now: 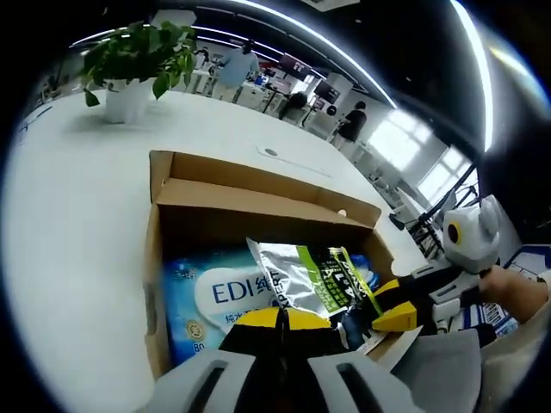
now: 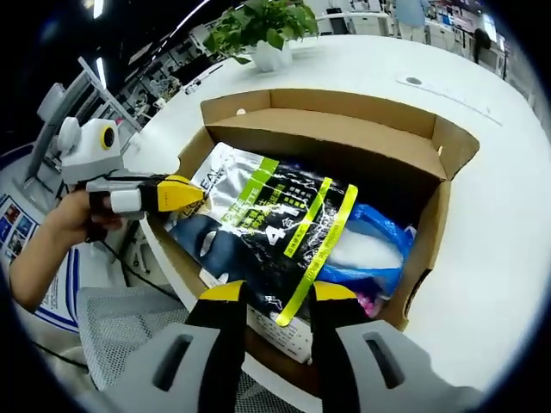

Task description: Operate the shoe box by opening the lid, removing the specified soft item, and placing it in the target area until the item is outside and the box remains undamaged.

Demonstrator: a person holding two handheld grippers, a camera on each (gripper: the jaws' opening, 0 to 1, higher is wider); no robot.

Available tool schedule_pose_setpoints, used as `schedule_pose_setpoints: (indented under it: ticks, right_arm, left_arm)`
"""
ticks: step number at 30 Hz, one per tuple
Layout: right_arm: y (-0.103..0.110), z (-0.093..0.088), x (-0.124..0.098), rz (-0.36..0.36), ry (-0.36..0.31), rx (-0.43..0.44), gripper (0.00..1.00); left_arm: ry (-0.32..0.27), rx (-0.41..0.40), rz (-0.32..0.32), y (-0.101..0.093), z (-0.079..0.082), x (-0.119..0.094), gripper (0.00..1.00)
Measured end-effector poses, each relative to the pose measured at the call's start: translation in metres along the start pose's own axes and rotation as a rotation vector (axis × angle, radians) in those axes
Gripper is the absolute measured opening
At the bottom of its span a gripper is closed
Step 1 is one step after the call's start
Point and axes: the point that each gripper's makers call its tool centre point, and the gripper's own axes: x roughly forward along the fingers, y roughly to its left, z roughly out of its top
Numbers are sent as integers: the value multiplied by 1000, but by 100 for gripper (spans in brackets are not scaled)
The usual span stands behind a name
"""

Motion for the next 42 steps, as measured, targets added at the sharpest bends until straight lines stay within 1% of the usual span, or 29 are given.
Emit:
schedule_pose_setpoints:
  ticks: [2,4,5,6,7,8,9,12,15,19,22,32,39,42]
  right_arm:
    - [1,3,-2,-9,-28,-6,20]
    - [5,13,-3,6,-75,11,12]
    - [5,11,-3,7,-62,26,15]
    - [7,9,-1,7,-50,15,16]
    - [7,5,1,0,-40,-2,16]
    - [7,4,1,-4,-37,-12,14]
    - [6,1,1,-15,-32,-39,12]
    - [5,0,0,-19,-35,-39,6]
    - [6,-1,-1,-25,-39,-46,5]
    - [6,-1,-2,-41,-42,-81,3]
    - [5,0,-4,-46,-49,-87,2]
    - [1,7,-17,-54,-92,-56,0]
    - [-3,10,-29,-71,-122,-43,0]
    - [-5,12,-34,-76,-141,-31,0]
  left_arm:
    - [0,1,4,1,0,-1,0]
    - [-4,-1,-4,-1,1,-1,0]
    - [-3,-1,-10,-3,1,-1,0]
    - [-5,5,-7,-5,1,-1,0]
    - [-1,7,-6,-6,0,-1,0]
    - [-2,14,-4,-6,0,-1,0]
    - [-2,17,-3,-5,0,-1,0]
    - [-10,13,-5,-3,1,-3,0]
    - [-14,13,-8,-5,3,-4,0]
    - [-13,24,-4,-7,5,-5,0]
    - [-15,34,-3,-7,7,-5,0]
    - [-9,71,-5,-16,14,-5,0]
    - [-2,109,-16,-29,20,-4,0]
    - [-6,122,-25,-34,26,-3,0]
